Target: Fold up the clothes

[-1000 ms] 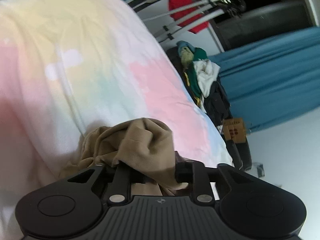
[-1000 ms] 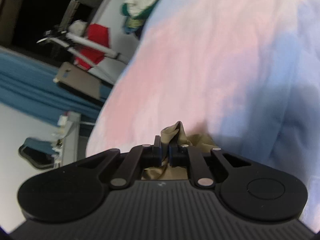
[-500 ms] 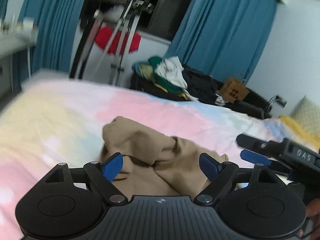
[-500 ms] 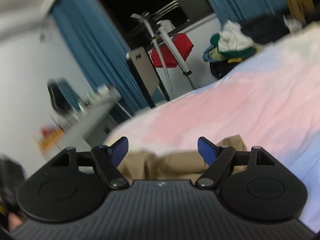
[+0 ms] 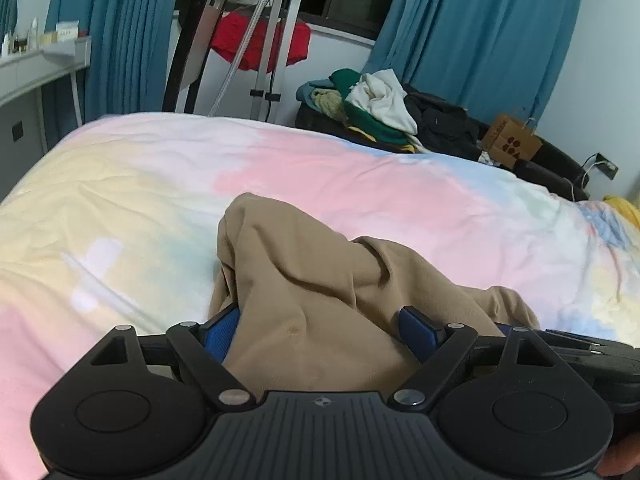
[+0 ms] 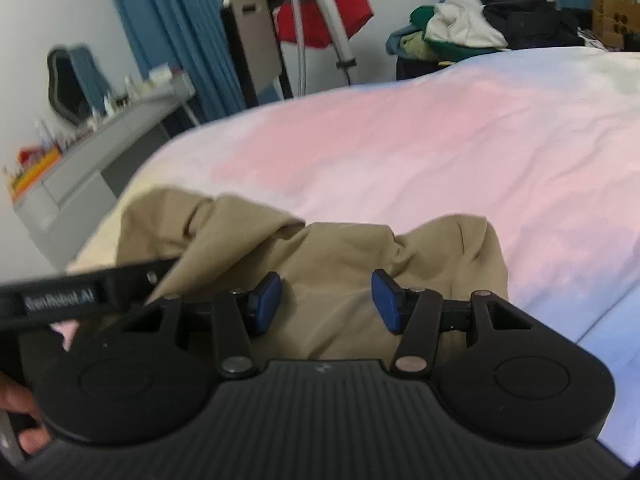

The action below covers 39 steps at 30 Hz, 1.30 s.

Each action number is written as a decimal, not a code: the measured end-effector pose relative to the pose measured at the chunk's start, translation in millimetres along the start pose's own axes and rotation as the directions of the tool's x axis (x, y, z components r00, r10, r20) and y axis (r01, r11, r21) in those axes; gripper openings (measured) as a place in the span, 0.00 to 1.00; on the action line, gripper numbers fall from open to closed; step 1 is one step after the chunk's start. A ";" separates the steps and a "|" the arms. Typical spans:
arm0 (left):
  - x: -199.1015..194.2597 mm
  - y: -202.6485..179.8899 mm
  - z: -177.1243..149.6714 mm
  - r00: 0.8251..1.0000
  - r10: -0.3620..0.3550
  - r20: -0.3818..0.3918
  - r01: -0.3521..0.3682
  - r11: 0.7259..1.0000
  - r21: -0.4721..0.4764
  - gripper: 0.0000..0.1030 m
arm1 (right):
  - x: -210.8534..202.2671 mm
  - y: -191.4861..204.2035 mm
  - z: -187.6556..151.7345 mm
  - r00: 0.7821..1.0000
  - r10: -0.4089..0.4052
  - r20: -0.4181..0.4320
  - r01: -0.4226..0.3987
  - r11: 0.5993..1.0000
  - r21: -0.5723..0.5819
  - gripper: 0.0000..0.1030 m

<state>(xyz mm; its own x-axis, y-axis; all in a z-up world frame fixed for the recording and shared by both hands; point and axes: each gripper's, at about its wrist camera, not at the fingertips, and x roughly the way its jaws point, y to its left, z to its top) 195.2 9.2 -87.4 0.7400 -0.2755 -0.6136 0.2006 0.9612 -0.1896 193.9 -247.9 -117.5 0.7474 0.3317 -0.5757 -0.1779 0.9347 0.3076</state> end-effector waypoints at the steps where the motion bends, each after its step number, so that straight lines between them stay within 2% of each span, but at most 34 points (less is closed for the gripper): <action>1: -0.4 -3.2 0.3 1.000 0.010 0.003 -0.010 1.000 0.017 0.83 | 2.1 1.3 -2.8 1.000 -0.004 -0.010 0.004 1.000 -0.011 0.52; 6: -15.3 -11.4 -2.3 0.999 0.040 0.015 -0.041 0.998 0.053 0.83 | -10.7 -0.5 0.4 1.000 0.018 0.003 -0.018 0.999 0.035 0.52; 15: -87.0 -18.8 -11.3 0.999 0.020 0.048 -0.022 0.999 0.027 0.83 | -66.6 11.8 -1.0 0.997 0.014 0.082 -0.017 0.999 0.028 0.53; 20: -80.5 -23.9 -18.2 0.998 0.058 0.002 -0.058 0.998 0.037 0.84 | -73.7 14.7 -10.9 0.998 0.006 0.064 -0.007 1.000 0.024 0.53; 24: -62.8 -5.3 -23.8 0.998 0.021 -0.059 -0.026 0.995 -0.097 0.89 | -53.8 17.4 -16.5 1.000 -0.008 0.008 0.008 1.000 -0.004 0.52; 26: -61.6 4.6 -25.5 0.998 -0.001 -0.065 -0.010 0.987 -0.159 0.89 | -45.3 16.5 -19.3 1.000 -0.015 -0.009 0.014 1.000 -0.002 0.52; 30: -80.3 10.8 -34.6 0.999 -0.018 -0.028 0.012 0.983 -0.183 0.89 | -45.9 11.7 -16.5 1.000 -0.003 -0.009 0.003 0.999 0.036 0.51; 32: -89.7 13.1 -42.3 0.999 -0.036 -0.033 0.028 0.976 -0.218 0.89 | -50.5 7.7 -16.8 1.000 0.012 -0.004 -0.011 0.998 0.070 0.50; 35: -103.6 21.6 -53.3 0.993 -0.119 -0.019 0.107 0.939 -0.326 0.93 | -59.3 3.1 -17.0 1.000 0.029 0.008 -0.029 0.994 0.108 0.50; 37: -108.6 31.6 -60.6 0.978 -0.209 0.009 0.192 0.878 -0.438 0.96 | -65.9 0.2 -15.5 0.999 0.039 0.021 -0.042 0.990 0.135 0.53; 39: -107.6 44.9 -67.0 0.967 -0.253 0.042 0.232 0.795 -0.561 0.97 | -72.5 -3.1 -13.6 0.998 0.050 0.038 -0.055 0.985 0.161 0.53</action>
<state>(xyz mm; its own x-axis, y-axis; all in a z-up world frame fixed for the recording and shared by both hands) 81.6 80.9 -81.3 0.6913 -0.5085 -0.5133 -0.0289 0.6904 -0.7228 131.6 -273.2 -87.0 0.7617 0.3725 -0.5303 -0.1135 0.8823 0.4567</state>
